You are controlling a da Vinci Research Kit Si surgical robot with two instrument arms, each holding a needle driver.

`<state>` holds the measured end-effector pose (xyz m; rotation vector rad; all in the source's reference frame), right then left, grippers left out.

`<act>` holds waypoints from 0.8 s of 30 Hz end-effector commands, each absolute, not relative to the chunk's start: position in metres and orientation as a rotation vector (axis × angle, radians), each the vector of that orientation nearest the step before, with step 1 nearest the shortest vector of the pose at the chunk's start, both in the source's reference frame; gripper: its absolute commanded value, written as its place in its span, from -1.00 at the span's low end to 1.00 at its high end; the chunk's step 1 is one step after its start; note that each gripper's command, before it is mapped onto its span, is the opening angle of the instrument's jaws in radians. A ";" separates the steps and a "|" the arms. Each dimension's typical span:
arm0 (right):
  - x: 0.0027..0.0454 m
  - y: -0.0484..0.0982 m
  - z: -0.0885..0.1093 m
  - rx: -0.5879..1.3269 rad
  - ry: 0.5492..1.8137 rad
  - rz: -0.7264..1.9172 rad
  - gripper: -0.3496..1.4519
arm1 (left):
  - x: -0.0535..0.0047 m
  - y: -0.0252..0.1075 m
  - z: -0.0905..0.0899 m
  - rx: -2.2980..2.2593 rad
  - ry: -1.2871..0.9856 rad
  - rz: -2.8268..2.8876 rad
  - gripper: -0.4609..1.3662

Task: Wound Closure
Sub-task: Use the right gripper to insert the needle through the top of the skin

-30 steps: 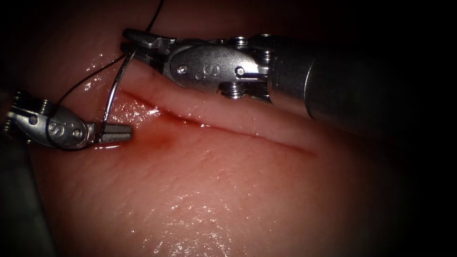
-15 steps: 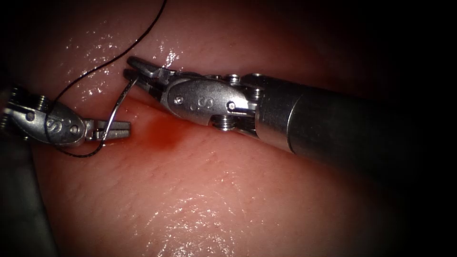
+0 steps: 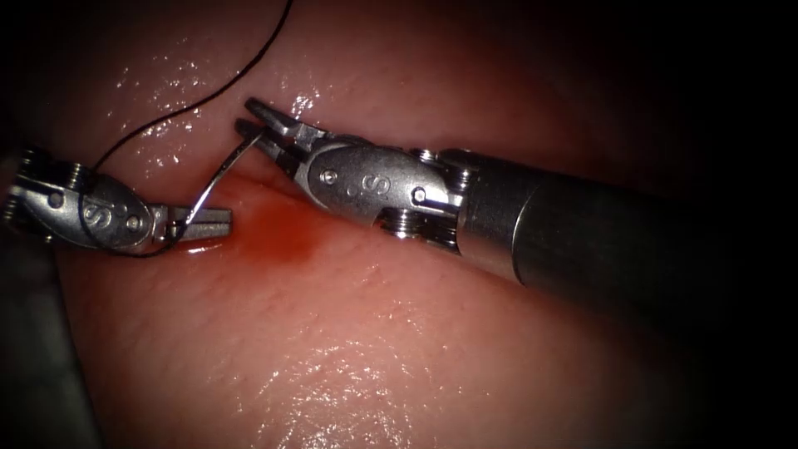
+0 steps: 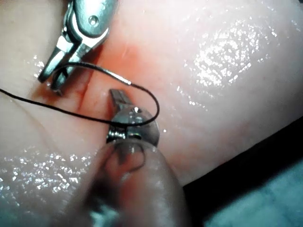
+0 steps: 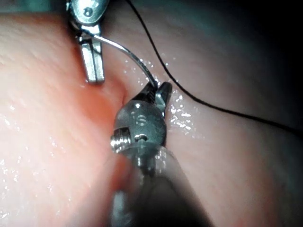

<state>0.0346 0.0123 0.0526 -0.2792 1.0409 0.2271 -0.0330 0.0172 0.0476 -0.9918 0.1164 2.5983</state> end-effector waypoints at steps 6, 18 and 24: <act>0.0346 0.012 0.053 -0.254 1.032 0.215 -1.00 | -0.0333 0.017 0.047 -0.999 0.127 2.594 -0.88; 0.0348 0.012 0.054 -0.217 1.016 0.230 -1.00 | -0.0334 0.017 0.048 -0.995 0.131 2.592 -0.88; 0.0355 0.014 0.051 -0.242 1.063 0.264 -1.00 | -0.0335 0.017 0.048 -0.995 0.141 2.592 -0.88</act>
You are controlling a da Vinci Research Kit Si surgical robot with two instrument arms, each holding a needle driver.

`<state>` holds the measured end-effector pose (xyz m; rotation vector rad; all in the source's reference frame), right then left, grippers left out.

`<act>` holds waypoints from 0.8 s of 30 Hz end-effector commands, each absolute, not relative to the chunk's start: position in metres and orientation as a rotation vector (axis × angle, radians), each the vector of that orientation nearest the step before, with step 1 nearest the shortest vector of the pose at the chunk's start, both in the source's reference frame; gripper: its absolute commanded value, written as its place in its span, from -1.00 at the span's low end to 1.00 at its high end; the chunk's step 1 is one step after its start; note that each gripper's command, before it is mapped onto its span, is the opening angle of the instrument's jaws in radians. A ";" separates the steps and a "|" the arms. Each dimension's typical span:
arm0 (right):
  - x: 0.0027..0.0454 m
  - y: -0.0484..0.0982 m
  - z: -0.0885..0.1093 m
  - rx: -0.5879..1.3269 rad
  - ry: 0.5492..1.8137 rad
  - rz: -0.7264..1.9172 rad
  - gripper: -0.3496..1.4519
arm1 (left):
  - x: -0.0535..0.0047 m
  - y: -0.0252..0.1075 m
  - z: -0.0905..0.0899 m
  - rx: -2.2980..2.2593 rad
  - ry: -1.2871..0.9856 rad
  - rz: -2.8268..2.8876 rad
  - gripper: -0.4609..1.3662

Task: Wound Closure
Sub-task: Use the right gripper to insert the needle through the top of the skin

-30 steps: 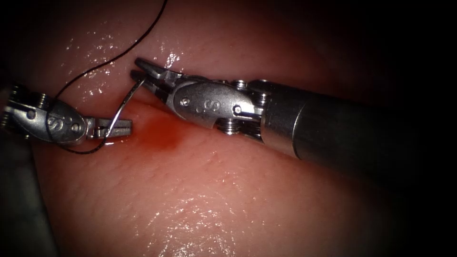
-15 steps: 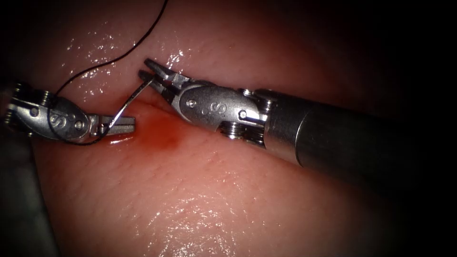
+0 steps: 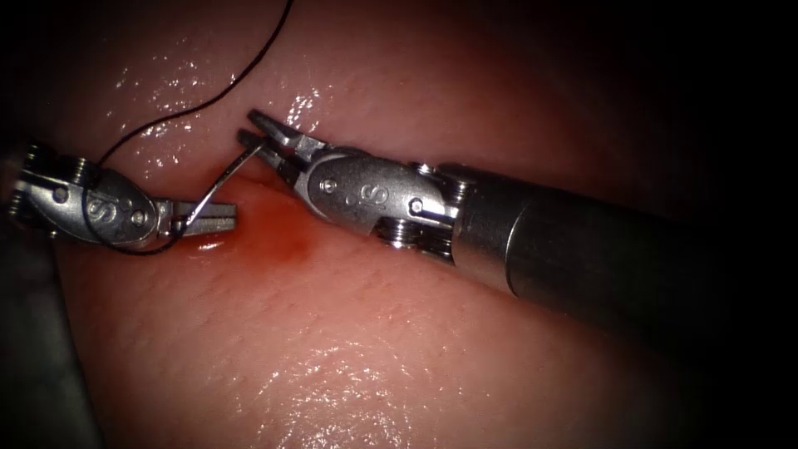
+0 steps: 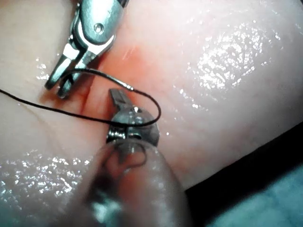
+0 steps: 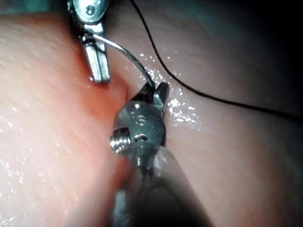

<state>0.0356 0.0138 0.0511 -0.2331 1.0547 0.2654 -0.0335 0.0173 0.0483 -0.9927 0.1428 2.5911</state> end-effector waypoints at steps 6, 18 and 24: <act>0.0367 0.016 0.048 -0.290 1.096 0.248 -1.00 | -0.0338 0.016 0.050 -0.993 0.153 2.597 -0.88; 0.0375 0.021 0.044 -0.323 1.142 0.293 -1.00 | -0.0335 0.015 0.052 -0.960 0.117 2.625 -0.88; 0.0373 0.021 0.044 -0.238 1.164 0.418 -1.00 | -0.0332 0.015 0.052 -0.962 0.112 2.626 -0.88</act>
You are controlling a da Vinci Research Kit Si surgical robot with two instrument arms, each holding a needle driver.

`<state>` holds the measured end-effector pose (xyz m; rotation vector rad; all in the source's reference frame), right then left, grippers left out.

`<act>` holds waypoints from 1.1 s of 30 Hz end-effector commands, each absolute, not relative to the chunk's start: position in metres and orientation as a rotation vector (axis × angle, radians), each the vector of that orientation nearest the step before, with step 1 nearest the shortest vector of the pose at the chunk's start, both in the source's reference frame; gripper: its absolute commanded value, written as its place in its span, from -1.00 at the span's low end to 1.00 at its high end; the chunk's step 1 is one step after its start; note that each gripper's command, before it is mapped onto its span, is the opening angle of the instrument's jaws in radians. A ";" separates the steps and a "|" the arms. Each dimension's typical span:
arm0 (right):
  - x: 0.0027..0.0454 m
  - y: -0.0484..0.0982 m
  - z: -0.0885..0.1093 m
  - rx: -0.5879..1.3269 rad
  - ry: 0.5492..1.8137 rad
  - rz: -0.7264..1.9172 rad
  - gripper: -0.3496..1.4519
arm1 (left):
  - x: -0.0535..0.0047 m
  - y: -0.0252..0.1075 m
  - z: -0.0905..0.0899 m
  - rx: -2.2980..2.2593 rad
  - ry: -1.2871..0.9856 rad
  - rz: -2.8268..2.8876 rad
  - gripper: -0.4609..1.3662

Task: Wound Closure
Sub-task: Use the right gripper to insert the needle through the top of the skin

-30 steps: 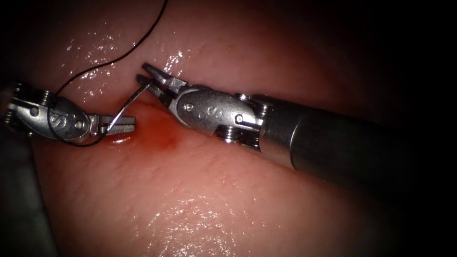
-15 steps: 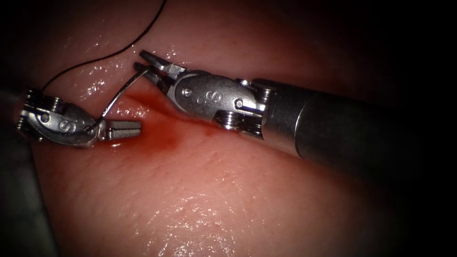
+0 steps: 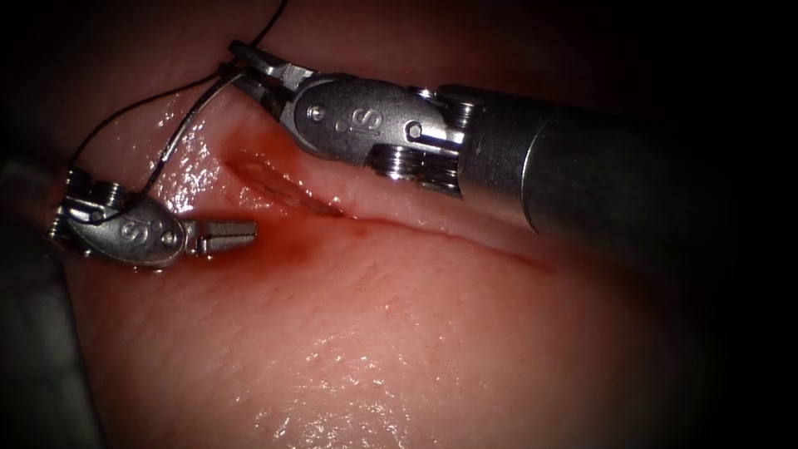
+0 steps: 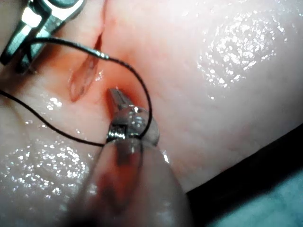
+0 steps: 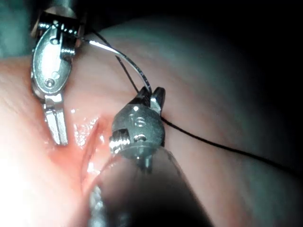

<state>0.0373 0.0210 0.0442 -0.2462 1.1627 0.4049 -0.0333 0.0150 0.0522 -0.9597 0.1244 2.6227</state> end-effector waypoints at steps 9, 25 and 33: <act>0.0368 0.021 0.044 -0.095 1.174 0.674 -1.00 | -0.0332 0.015 0.052 -0.961 0.107 2.626 -0.88; 0.0366 0.021 0.045 0.181 1.092 0.994 -1.00 | -0.0332 0.015 0.051 -0.959 0.098 2.620 -0.88; 0.0368 0.020 0.046 0.534 1.041 1.296 -1.00 | -0.0332 0.015 0.051 -0.960 0.097 2.620 -0.88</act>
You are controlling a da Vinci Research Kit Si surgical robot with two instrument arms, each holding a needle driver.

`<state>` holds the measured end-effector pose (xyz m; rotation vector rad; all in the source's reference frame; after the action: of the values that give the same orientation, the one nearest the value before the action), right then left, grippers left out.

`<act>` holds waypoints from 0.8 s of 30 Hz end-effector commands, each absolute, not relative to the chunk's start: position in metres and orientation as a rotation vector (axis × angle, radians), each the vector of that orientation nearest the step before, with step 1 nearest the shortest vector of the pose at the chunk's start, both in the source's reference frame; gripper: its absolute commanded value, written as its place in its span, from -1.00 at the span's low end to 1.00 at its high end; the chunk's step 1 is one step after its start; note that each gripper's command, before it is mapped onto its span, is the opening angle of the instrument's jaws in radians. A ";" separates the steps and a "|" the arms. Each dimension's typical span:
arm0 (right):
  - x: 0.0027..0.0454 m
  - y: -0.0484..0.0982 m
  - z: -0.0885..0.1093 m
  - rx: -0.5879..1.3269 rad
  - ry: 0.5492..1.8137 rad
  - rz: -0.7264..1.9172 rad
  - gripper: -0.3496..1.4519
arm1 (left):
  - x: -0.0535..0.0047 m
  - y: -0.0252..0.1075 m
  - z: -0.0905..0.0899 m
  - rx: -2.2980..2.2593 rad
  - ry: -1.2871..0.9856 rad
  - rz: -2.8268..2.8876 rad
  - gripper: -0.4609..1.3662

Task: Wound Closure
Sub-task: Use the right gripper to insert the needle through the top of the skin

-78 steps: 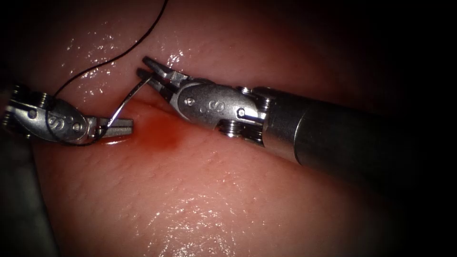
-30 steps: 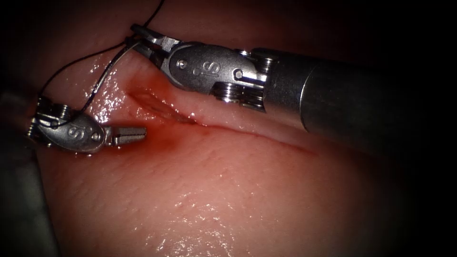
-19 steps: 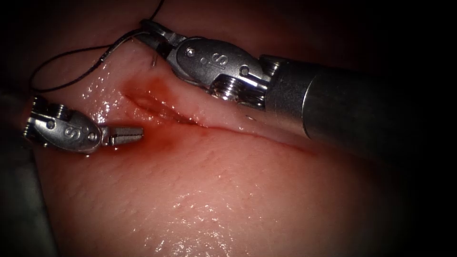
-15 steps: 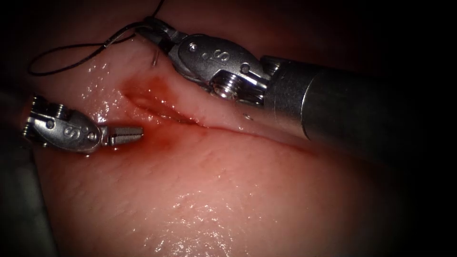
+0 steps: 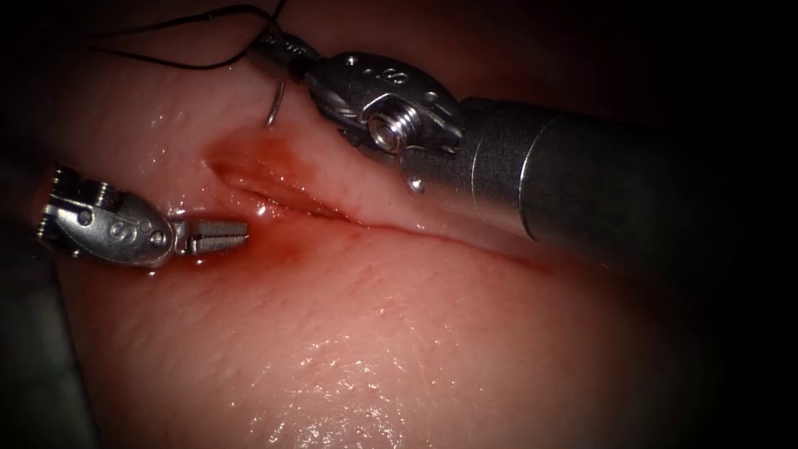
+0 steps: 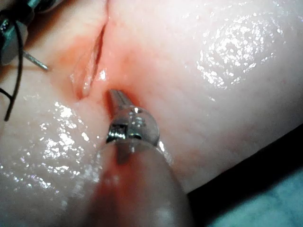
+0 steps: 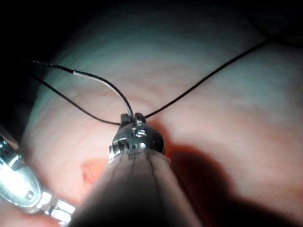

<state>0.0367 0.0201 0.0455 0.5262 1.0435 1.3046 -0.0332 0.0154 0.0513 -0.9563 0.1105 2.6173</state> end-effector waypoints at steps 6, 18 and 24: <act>0.0376 0.019 0.046 0.609 1.064 1.215 -1.00 | -0.0331 0.015 0.051 -0.961 0.100 2.626 -0.88; 0.0414 0.018 0.046 0.723 1.082 1.239 -1.00 | -0.0328 0.016 0.051 -0.965 0.101 2.632 -0.88; 0.0408 0.017 0.045 0.763 0.987 1.315 -1.00 | -0.0328 0.016 0.051 -0.964 0.094 2.635 -0.88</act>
<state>0.0408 0.0163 0.0453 0.7704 0.9888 1.3168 -0.0327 0.0157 0.0511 -0.9619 0.1062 2.6325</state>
